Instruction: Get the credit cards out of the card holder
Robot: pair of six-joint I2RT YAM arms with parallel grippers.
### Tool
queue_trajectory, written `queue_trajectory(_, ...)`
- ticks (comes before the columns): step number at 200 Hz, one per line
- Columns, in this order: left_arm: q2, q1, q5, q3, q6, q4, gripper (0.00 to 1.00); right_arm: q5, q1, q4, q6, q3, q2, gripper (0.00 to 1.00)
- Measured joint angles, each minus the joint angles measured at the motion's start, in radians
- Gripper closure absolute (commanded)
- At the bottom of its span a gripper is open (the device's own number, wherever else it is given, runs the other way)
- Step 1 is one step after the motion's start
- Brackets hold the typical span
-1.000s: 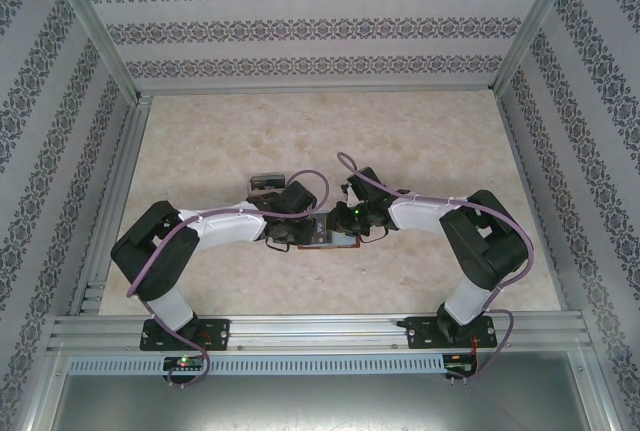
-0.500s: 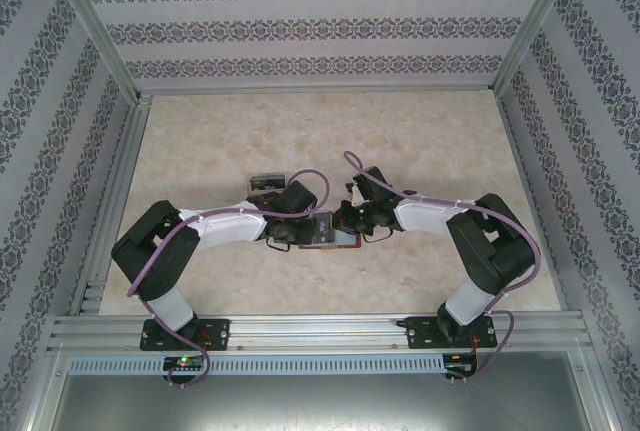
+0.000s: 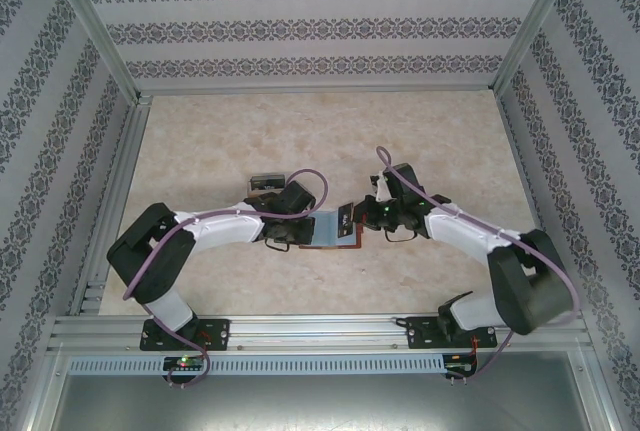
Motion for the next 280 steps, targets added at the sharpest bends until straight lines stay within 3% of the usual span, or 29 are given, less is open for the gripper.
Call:
queue_trajectory(17, -0.044, 0.0, -0.001, 0.0, -0.003, -0.012, 0.79, 0.005, 0.0, -0.051, -0.033, 0.01, -0.054, 1.0)
queue_trajectory(41, -0.156, 0.0, -0.029, 0.007, -0.013, -0.044, 0.38, 0.027, -0.002, -0.124, -0.091, 0.054, -0.106, 1.0)
queue_trajectory(56, -0.24, 0.001, -0.069, 0.018, -0.026, -0.07, 0.2, 0.051, -0.001, -0.172, -0.139, 0.109, -0.119, 1.0)
queue_trajectory(79, -0.377, 0.003, -0.159, 0.031, -0.05, -0.128, 0.0, 0.103, 0.027, -0.235, -0.229, 0.216, -0.113, 1.0)
queue_trajectory(170, -0.879, 0.093, -0.465, -0.061, -0.254, -0.461, 0.01, 0.367, 0.302, -0.344, -0.755, 0.726, 0.251, 1.0)
queue_trajectory(236, -1.044, 0.098, -0.555, -0.124, -0.372, -0.632, 0.0, 0.472, 0.414, -0.51, -1.139, 1.077, 0.535, 1.0)
queue_trajectory(280, -1.129, 0.101, -0.59, -0.138, -0.418, -0.707, 0.0, 0.566, 0.461, -0.59, -1.286, 1.176, 0.662, 1.0)
